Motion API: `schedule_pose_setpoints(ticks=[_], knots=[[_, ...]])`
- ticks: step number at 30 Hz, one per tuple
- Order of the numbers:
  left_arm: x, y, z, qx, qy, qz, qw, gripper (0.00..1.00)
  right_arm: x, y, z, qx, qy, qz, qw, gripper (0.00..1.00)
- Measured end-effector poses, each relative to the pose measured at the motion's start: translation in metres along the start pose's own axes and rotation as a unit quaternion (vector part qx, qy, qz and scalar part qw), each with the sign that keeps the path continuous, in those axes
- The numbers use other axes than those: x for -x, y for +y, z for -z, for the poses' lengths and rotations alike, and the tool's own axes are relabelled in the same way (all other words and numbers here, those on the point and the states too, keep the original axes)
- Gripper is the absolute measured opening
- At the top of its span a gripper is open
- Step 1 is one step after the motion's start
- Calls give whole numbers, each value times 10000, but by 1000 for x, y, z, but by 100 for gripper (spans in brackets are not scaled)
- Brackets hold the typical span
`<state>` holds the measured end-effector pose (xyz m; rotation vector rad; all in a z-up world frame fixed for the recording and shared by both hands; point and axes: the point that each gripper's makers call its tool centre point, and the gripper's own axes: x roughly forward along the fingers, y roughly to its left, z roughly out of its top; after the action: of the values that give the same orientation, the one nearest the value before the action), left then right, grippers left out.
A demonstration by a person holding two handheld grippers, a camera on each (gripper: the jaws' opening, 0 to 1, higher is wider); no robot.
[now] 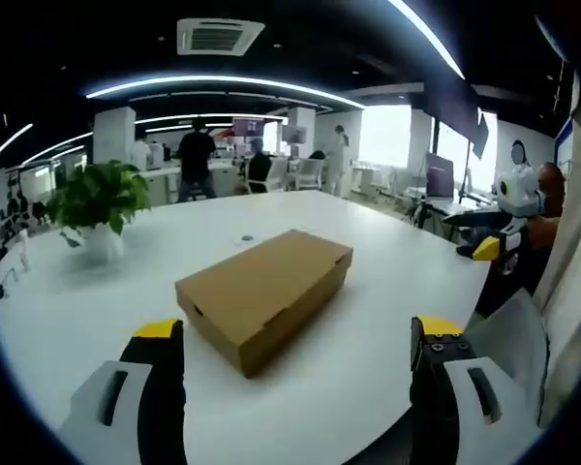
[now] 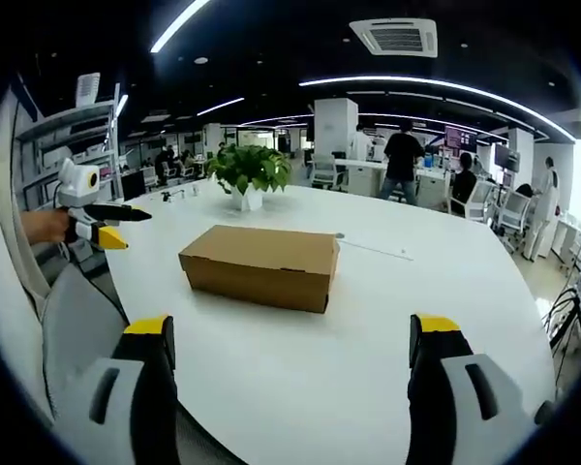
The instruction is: Operate the shoe box by opening the lid, removing the specified soft item, and placing it in the target area until the item is outside and the box remains undamaged.
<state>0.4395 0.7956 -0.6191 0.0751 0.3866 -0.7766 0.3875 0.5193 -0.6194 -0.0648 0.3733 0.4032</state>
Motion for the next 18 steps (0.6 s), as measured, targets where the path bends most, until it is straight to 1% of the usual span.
schedule_pose_setpoints(ticks=[18], knots=[[-1,3,1,-19,3,-65,10000,100,-2,-2,-1,17,-25,-8,10000,96]])
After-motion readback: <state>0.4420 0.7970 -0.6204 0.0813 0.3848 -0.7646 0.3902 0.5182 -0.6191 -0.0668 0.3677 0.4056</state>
